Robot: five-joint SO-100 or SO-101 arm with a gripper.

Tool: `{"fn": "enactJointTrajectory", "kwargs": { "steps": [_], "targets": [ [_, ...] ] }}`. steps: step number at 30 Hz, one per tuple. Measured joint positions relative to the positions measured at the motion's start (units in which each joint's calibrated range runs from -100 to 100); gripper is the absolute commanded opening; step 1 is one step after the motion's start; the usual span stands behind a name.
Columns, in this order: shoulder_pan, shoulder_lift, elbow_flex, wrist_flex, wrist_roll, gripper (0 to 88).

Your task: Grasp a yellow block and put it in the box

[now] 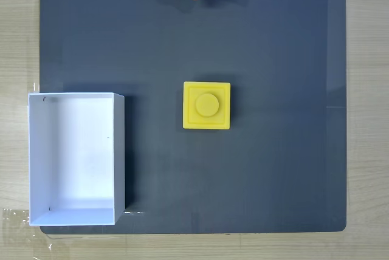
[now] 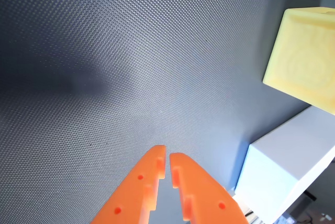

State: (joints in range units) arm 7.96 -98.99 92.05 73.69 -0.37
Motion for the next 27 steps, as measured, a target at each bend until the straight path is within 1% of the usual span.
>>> {"fn": "enactJointTrajectory", "kwargs": {
  "steps": [6, 12, 15, 20, 24, 27],
  "targets": [
    [0.0, 3.79, -1.9, -0.69, 0.0, 1.1],
    [0.0, 19.22, -13.46, -9.17, 0.0, 1.5],
    [0.0, 29.58, -22.67, -12.03, 0.05, 1.5],
    [0.0, 48.38, -42.55, -12.03, 0.05, 1.5],
    [0.0, 62.79, -60.52, -7.18, 0.05, 1.8],
    [0.0, 72.57, -73.44, -1.3, 0.11, 5.2]
  ]
}}
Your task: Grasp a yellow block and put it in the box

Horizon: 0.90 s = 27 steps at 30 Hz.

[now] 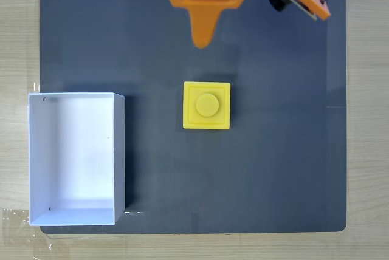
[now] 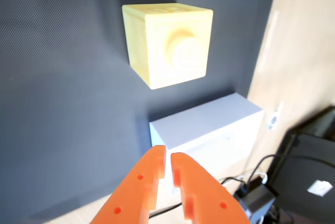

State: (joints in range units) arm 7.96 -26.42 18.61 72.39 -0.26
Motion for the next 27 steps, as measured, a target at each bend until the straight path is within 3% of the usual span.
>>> {"fn": "enactJointTrajectory", "kwargs": {
  "steps": [11, 21, 27],
  "targets": [
    [0.0, 26.55, -28.36, 20.68, 4.01, 36.6],
    [0.0, 37.17, -31.44, 22.59, 5.6, 50.2],
    [0.0, 43.66, -35.77, 22.59, 5.6, 51.4]
  ]
}}
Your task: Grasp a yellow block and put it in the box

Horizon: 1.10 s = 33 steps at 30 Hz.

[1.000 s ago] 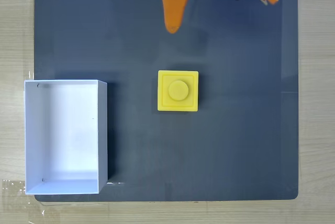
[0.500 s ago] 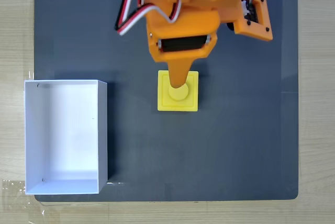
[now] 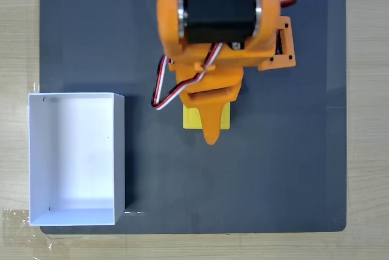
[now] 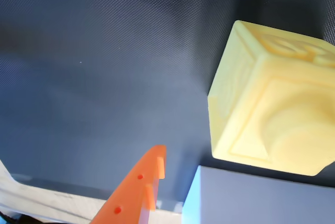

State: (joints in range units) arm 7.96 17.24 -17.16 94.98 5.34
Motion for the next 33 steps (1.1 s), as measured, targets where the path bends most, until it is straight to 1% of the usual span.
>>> {"fn": "enactJointTrajectory", "kwargs": {
  "steps": [11, 16, 18, 23, 26, 29, 33],
  "targets": [
    [0.0, 12.64, -3.07, -7.27, -0.11, 50.9],
    [-1.35, 15.84, -3.07, -10.56, -0.21, 50.3],
    [-1.71, 16.18, -3.07, -10.82, -0.32, 46.6],
    [-1.71, 16.18, -3.34, -11.51, -0.32, 31.7],
    [-1.71, 16.1, -3.79, -11.6, -0.32, 25.8],
    [-1.71, 16.1, -3.88, -11.6, -0.32, 23.3],
    [-1.71, 16.01, -3.88, -11.6, -0.32, 23.3]
  ]
}}
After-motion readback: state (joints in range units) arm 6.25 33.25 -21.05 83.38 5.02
